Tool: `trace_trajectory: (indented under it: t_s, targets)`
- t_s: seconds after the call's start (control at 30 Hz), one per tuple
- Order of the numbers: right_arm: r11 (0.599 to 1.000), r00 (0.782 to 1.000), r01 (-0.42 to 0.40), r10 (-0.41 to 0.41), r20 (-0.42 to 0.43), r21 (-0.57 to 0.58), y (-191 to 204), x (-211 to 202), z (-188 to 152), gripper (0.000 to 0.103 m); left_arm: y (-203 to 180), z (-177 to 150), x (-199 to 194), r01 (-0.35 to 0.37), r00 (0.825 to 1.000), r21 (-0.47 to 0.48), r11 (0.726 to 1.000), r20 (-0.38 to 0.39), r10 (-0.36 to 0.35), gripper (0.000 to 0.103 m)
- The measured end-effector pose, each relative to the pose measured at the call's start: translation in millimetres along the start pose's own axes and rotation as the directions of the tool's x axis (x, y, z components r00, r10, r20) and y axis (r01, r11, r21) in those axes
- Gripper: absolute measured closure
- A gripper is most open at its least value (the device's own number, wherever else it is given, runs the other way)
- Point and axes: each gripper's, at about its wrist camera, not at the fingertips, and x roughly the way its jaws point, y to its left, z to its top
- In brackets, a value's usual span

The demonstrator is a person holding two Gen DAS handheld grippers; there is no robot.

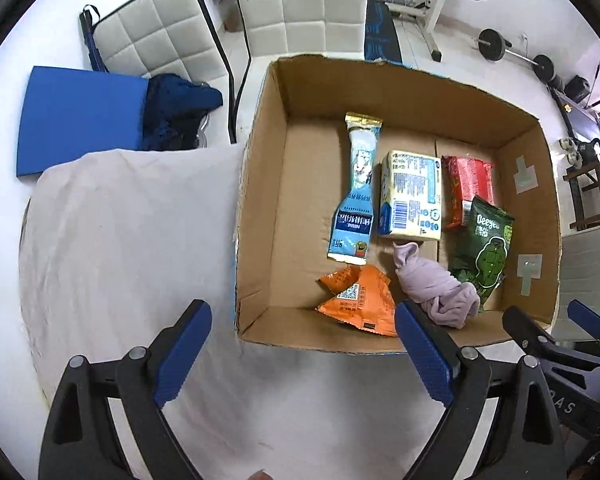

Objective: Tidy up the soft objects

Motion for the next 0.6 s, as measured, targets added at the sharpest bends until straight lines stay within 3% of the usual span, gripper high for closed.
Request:
trace_trajectory:
  t_s: [0.37,0.6]
  targets:
    - [0.999,0.998,-0.028,0.027,0.061,0.022,-12.9,-24.0,-13.7,0.0,-2.1,-15.7,-34.1,0.012,0.996,-0.004,1.0,0.085,-0.012,0.009]
    - [0.999,0.983,-0.052,0.051,0.179,0.001,-20.8,-82.9,-48.5,0.0,-4.2,-41.5,-84.3,0.038,0.984,0.001,0.999,0.176,-0.037,0.009]
